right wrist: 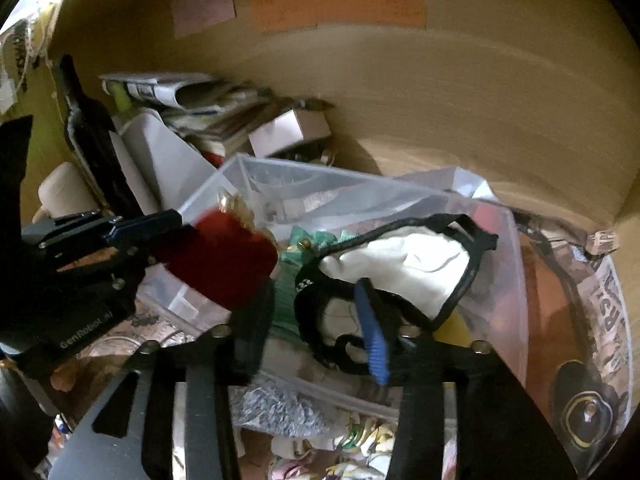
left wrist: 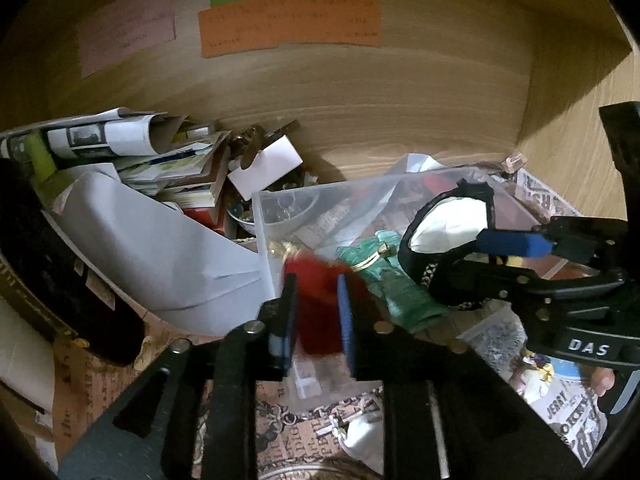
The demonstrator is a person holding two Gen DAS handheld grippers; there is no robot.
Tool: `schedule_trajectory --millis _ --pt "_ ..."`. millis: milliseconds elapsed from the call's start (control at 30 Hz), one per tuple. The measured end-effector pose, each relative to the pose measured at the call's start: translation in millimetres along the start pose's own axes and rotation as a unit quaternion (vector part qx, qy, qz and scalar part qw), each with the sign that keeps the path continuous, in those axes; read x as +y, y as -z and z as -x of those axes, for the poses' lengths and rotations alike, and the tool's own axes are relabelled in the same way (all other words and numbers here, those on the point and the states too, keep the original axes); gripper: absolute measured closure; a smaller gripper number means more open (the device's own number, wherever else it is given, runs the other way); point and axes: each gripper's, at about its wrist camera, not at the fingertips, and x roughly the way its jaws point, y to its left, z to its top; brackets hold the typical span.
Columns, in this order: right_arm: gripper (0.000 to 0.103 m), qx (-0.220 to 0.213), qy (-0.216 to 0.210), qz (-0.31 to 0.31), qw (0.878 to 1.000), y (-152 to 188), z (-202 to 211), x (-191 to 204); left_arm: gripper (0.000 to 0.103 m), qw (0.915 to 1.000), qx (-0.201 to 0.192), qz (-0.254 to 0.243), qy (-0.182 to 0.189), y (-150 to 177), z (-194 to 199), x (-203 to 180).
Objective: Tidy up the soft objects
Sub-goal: 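Lift the red cloth and mask over the clear box and release both, then grasp the white cloth with the left tool while the right tool grasps the floral cloth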
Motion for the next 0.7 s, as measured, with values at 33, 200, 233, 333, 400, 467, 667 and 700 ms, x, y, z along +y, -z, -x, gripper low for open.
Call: schedule_trajectory --millis 33,200,233,333,400,467,667,700 --pt "0.058 -0.005 -0.001 0.001 1.000 0.0 4.6 0.1 0.073 1.0000 -0.003 0.004 0.002 0.1 4.6 0.6" --pt "0.048 -0.042 0.008 0.007 0.999 -0.5 32.5 4.3 0.054 0.9995 -0.031 0.008 0.001 -0.3 28.9 1.1" --pt "0.047 -0.050 0.009 0.007 0.999 0.0 38.7 4.4 0.053 0.9993 -0.036 0.008 0.002 -0.4 33.9 1.7" --pt "0.043 -0.072 0.010 0.006 0.997 3.2 56.2 3.8 0.046 0.9987 -0.049 0.011 0.008 -0.2 49.1 2.1" --pt "0.042 -0.084 0.011 0.005 0.996 6.6 66.4 3.9 0.039 0.9984 -0.055 0.012 0.012 1.8 57.6 2.2" --pt "0.041 -0.091 0.012 0.004 0.996 11.8 74.4 4.0 0.031 0.9981 -0.058 0.011 0.016 4.6 64.5 1.6" --pt "0.031 -0.093 0.019 -0.012 0.995 33.0 84.8 -5.5 0.018 0.9984 -0.051 0.007 0.022 21.3 74.3 -0.8" --pt "0.031 -0.089 0.020 -0.016 0.996 38.4 85.1 -7.7 0.017 0.9986 -0.048 0.007 0.023 24.9 74.6 -1.3"
